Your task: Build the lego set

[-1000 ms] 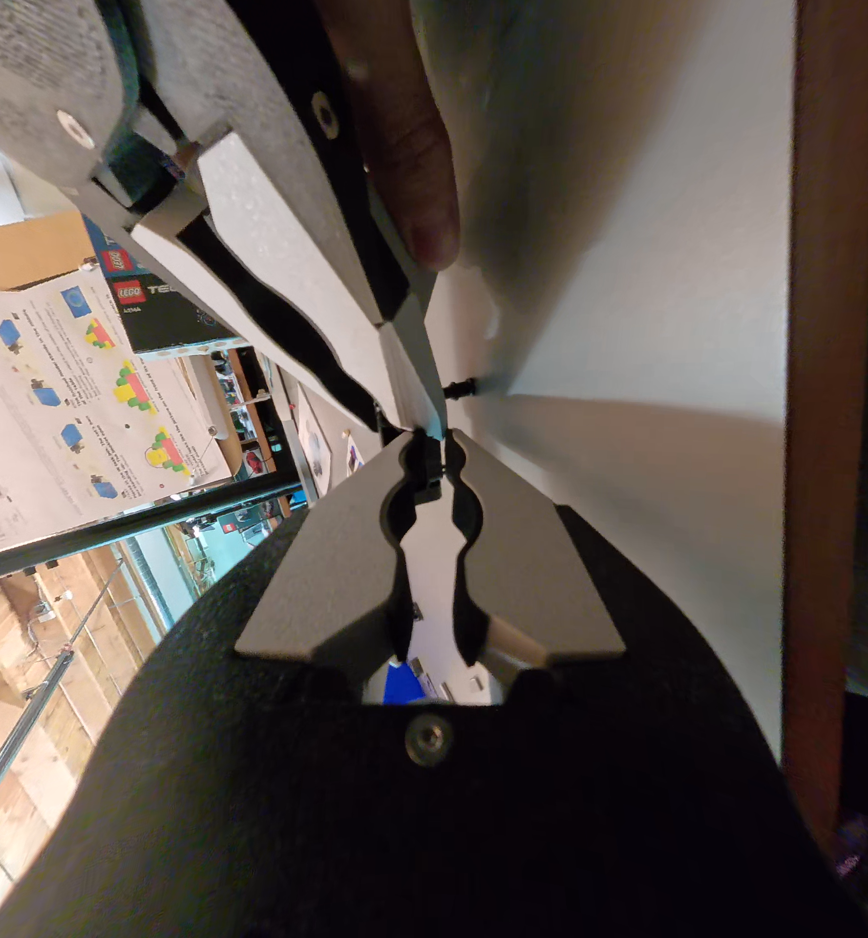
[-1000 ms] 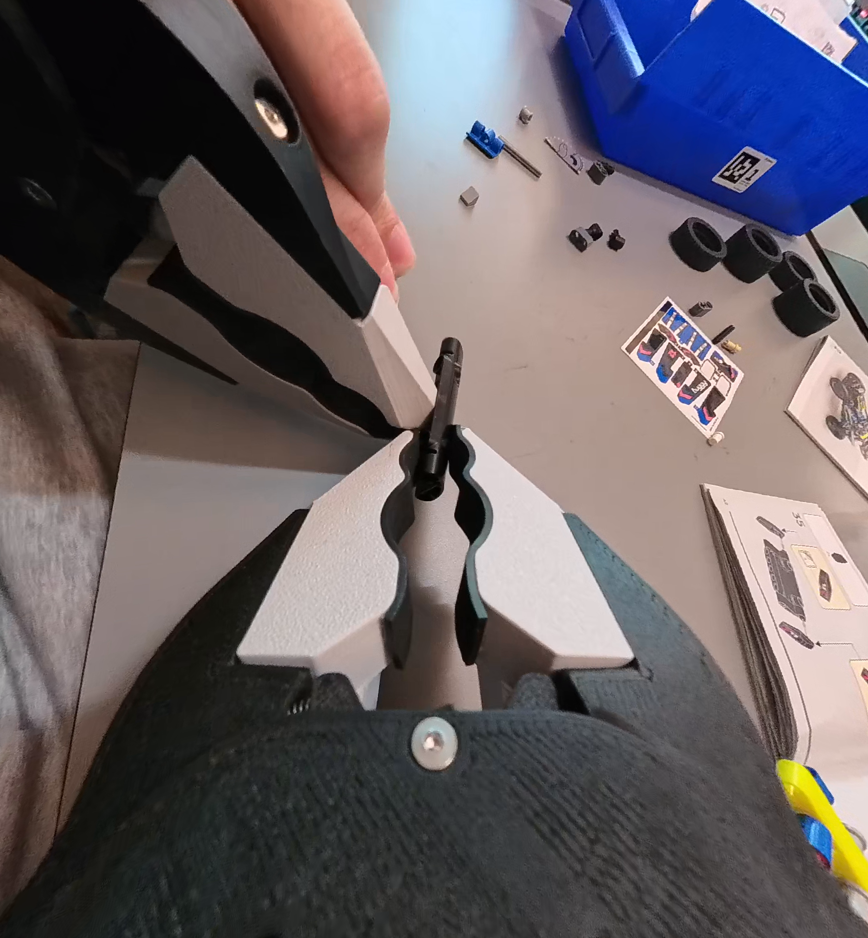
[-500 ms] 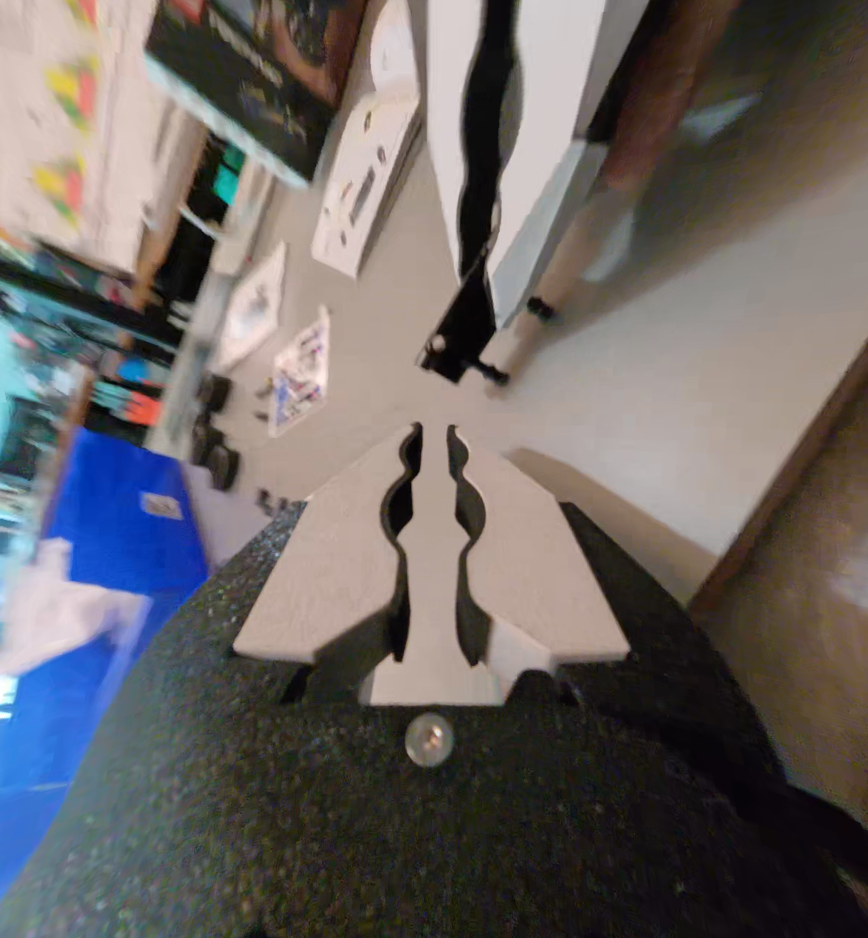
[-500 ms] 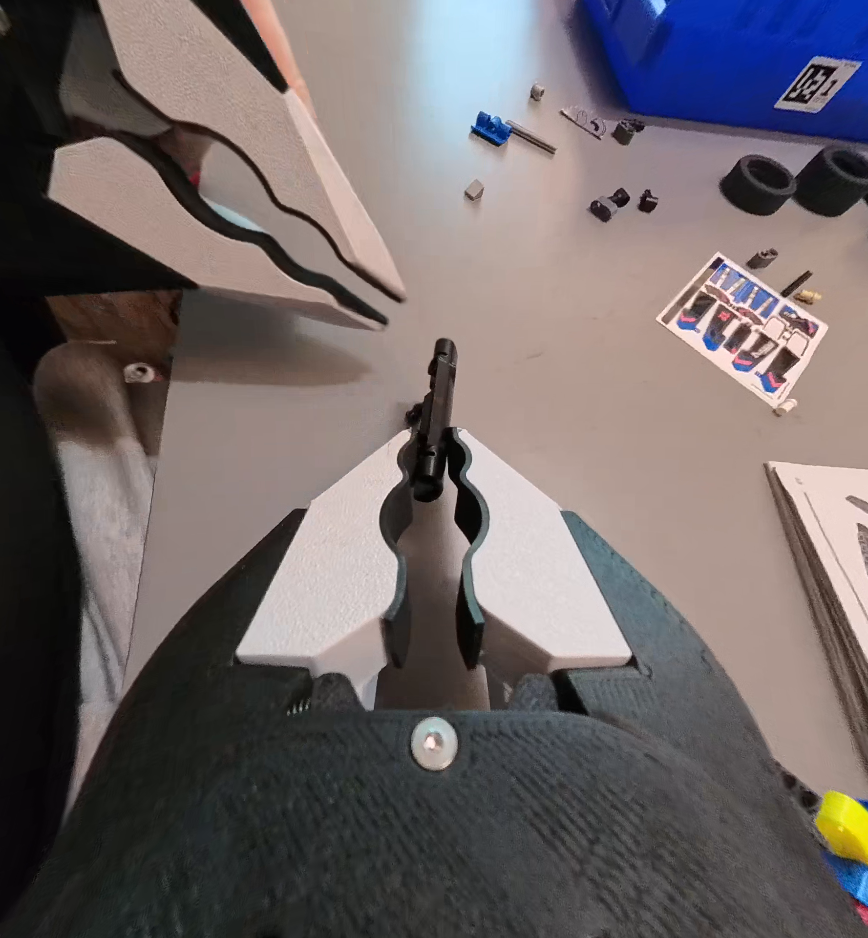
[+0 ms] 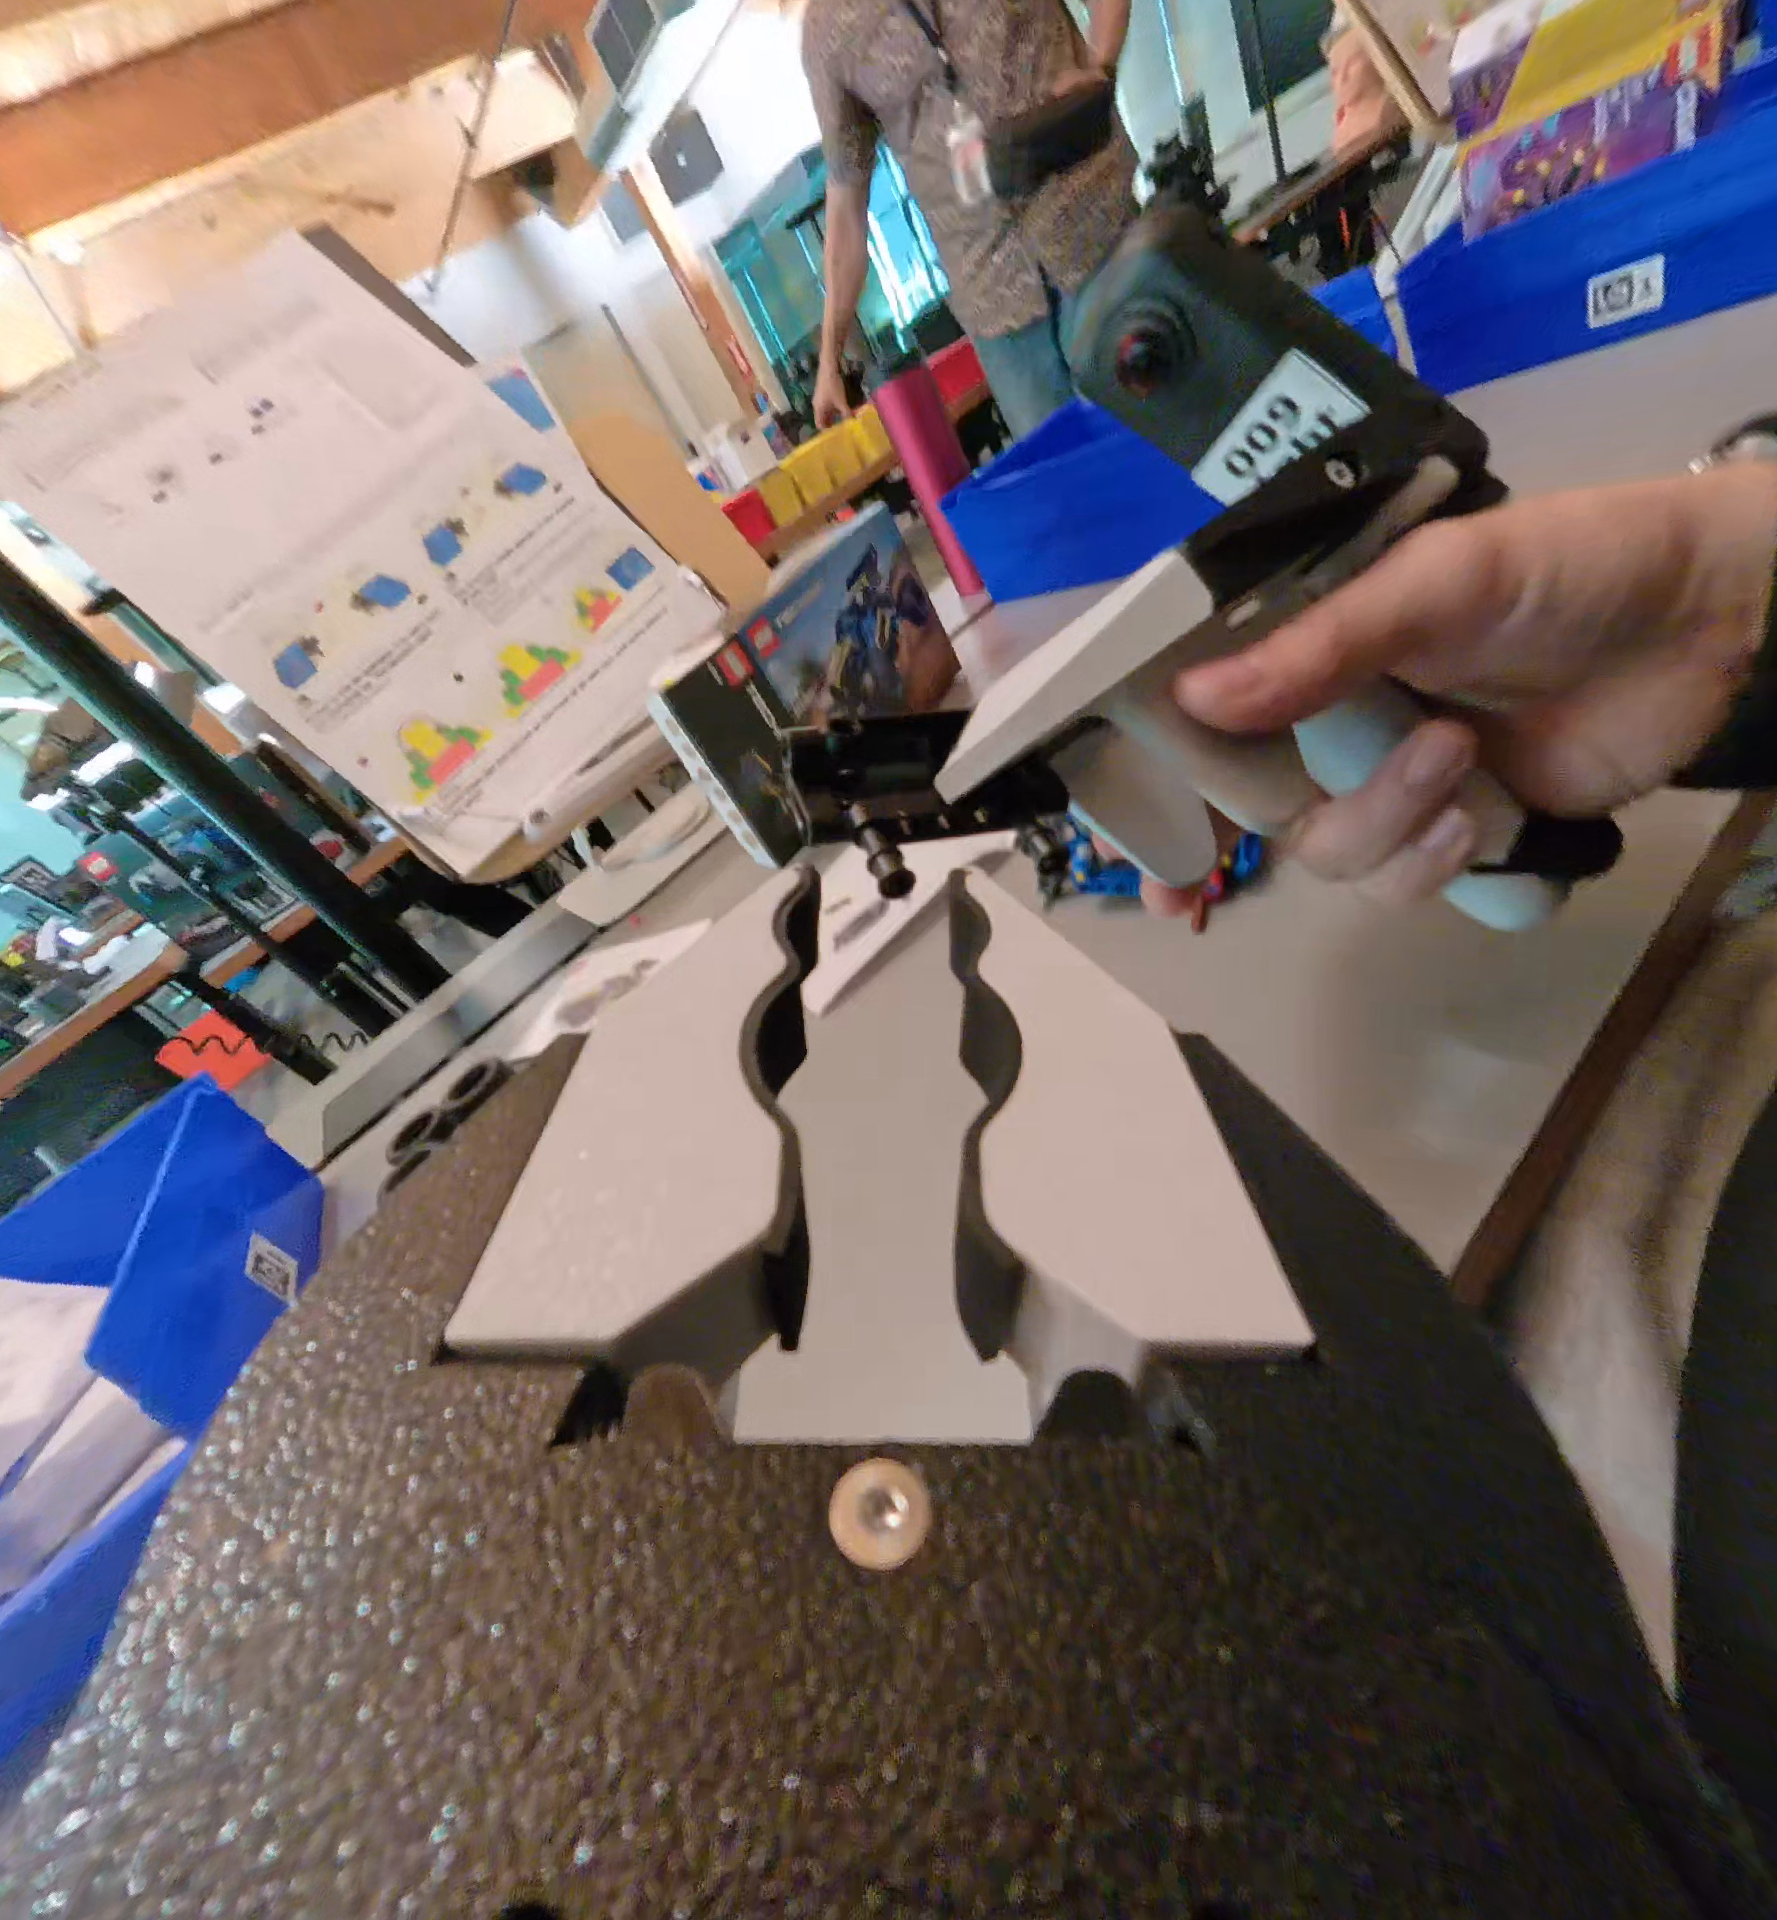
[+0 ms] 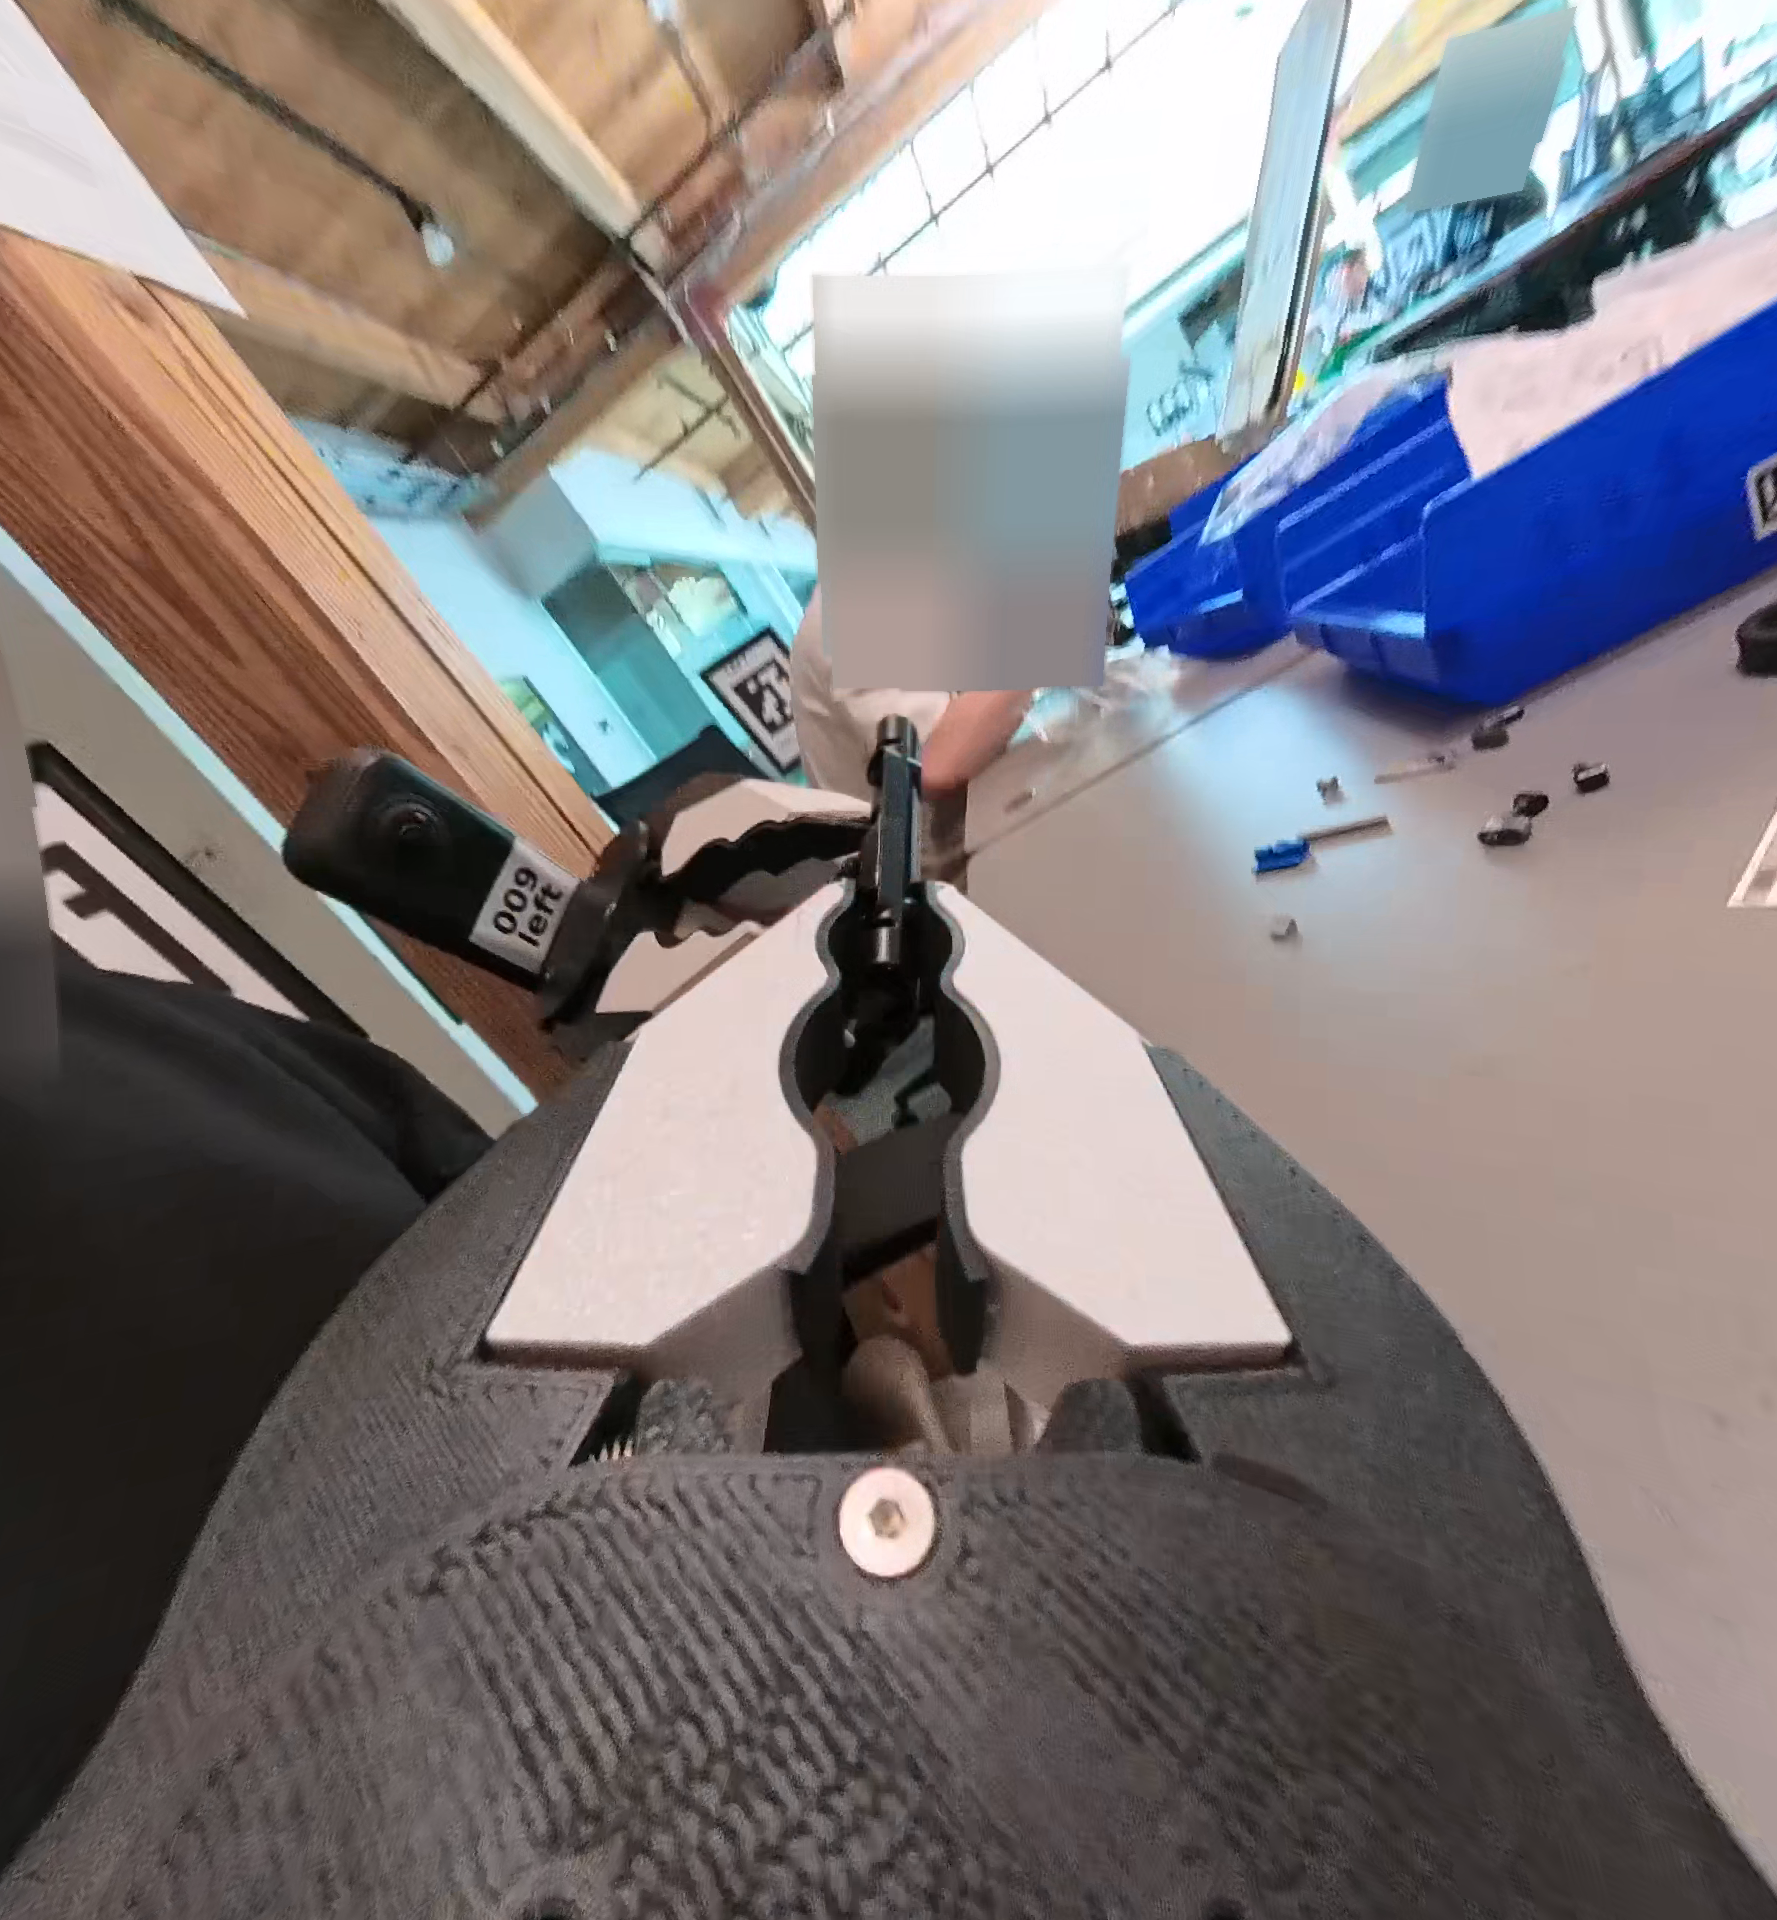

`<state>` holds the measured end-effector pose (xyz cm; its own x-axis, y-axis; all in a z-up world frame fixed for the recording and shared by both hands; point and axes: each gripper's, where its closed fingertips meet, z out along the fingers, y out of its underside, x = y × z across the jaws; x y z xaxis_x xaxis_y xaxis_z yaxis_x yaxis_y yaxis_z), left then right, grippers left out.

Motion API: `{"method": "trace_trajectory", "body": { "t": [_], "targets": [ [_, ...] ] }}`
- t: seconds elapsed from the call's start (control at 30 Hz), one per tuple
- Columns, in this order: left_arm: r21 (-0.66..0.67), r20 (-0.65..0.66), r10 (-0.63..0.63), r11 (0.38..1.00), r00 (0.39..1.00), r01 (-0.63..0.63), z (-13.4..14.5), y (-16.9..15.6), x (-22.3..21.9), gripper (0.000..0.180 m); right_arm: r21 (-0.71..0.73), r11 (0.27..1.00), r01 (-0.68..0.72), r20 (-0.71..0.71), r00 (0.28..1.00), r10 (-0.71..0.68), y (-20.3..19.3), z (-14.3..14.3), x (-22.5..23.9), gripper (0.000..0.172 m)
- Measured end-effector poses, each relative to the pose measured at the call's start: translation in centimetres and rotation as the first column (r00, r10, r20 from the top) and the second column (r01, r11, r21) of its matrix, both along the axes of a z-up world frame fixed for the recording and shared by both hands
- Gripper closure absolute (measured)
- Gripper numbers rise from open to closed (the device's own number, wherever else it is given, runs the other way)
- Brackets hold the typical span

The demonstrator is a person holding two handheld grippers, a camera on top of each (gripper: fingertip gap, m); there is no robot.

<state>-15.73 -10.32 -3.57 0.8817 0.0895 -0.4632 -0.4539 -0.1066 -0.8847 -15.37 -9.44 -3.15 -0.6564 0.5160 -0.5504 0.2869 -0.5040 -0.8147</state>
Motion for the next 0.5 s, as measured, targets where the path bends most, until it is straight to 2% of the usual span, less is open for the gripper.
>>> {"method": "trace_trajectory", "body": {
  "t": [0.13, 0.23, 0.5],
  "targets": [
    [0.072, -0.057, 0.003, 0.997, 0.998, 0.001, 2.2, 1.0, 1.2, 0.175, -0.052, 0.998, 0.027, -0.056, 0.998, -0.03, 0.3, 2.0, 1.3, 0.164],
    [0.115, -0.113, 0.012, 0.993, 0.994, 0.002, 3.7, 1.3, 2.0, 0.175, -0.07, 0.996, 0.057, -0.106, 0.992, -0.064, 0.7, 3.3, 2.2, 0.165],
    [0.209, -0.114, -0.062, 0.974, 0.991, 0.085, 7.1, 1.8, 4.0, 0.18, -0.08, 0.98, 0.181, -0.226, 0.954, -0.195, 2.1, 7.0, 4.5, 0.165]
  ]
}}
